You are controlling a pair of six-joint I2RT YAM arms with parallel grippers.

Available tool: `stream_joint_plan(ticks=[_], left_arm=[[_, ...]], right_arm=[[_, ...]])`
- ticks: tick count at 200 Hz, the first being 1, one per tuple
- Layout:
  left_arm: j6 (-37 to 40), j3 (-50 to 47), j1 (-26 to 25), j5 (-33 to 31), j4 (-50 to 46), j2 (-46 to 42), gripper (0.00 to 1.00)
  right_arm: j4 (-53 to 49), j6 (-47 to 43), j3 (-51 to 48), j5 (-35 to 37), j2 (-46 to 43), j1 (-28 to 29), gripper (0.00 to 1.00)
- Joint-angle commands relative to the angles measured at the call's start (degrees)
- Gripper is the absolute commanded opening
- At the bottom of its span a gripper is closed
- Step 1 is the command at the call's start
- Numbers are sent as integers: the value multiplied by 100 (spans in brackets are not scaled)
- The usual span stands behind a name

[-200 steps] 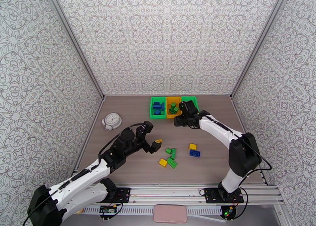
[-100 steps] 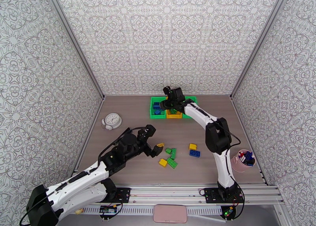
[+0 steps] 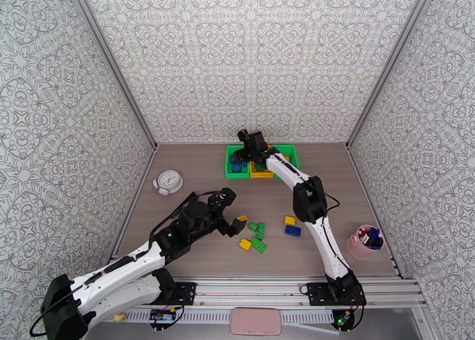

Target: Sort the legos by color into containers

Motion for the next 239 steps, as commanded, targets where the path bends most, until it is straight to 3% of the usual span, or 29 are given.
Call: stream_joint_plan(ticks=[1,26,61,104,136,188,239], left_arm=[[334,298,-54,51,-67,162,100],[625,366,-40,266,-198,232,100],[918,30,138,737,18,-19,100],[1579,-2,512,1852,-342,-361,100],[1476,-153,986,2428,-520,-705,100],[1659,-559,1481,2762,-852,-1410,100],[1644,-815,1442,2594,-1672,-2481,100]], right_arm=[[7,-16,-233,121,-514,25,86],[654,215,-1418,332,-1341,23,96],[1306,805,-3395,465,-2632,36,97],[625,1326,-5368,1009,-4191,200,96],[-5,1918,-6372,1355,-5011,674,96],[-615,2752,-6969,1429,-5267,1757,96],[-1248,3135,-6750,1072,-4706,1947,95]])
